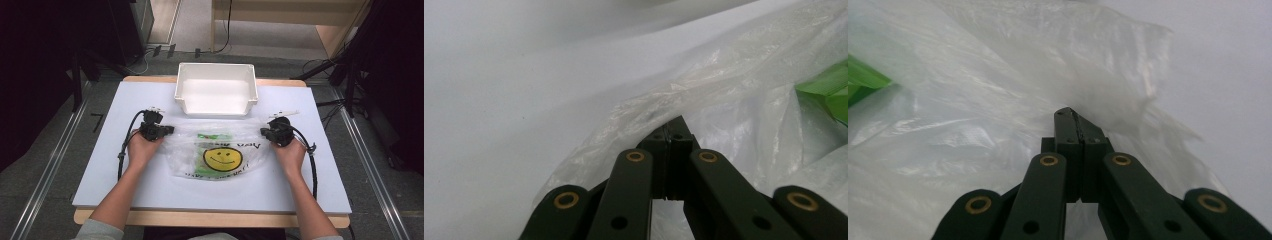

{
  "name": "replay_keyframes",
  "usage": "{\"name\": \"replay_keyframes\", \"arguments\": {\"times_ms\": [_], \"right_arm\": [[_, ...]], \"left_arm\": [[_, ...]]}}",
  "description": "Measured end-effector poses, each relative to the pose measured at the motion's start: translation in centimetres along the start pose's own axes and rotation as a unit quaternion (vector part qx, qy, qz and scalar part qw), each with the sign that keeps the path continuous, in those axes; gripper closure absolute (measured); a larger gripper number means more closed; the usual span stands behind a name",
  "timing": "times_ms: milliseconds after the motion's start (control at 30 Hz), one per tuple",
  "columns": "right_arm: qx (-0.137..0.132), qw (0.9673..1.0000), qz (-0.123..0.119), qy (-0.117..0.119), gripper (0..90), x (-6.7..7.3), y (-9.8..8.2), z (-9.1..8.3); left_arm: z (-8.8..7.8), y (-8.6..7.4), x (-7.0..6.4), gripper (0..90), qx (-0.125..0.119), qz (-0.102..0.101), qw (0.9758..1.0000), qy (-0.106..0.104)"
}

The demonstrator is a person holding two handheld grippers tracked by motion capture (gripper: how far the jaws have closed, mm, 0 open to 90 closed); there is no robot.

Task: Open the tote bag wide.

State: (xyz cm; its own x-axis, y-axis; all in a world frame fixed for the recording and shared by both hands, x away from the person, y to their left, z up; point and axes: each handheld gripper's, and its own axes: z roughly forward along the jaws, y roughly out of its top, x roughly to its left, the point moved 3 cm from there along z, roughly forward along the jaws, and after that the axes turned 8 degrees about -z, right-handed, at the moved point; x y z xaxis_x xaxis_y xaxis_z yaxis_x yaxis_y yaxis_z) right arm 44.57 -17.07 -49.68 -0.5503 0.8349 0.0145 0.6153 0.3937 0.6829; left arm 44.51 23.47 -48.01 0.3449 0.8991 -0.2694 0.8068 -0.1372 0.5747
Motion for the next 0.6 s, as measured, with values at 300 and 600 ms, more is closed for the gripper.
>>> {"name": "replay_keyframes", "arguments": {"times_ms": [300, 600], "right_arm": [[-0.008, 0.9996, -0.013, 0.023, 90.0, 0.8, 0.9, -0.9], [-0.044, 0.9965, -0.037, 0.062, 90.0, 3.6, 3.4, -2.4]], "left_arm": [[-1.9, 0.9, -1.6, 90.0, 0.001, 0.009, 0.9992, -0.040], [-3.7, 1.0, -3.8, 88.3, 0.001, 0.031, 0.9971, -0.070]]}}
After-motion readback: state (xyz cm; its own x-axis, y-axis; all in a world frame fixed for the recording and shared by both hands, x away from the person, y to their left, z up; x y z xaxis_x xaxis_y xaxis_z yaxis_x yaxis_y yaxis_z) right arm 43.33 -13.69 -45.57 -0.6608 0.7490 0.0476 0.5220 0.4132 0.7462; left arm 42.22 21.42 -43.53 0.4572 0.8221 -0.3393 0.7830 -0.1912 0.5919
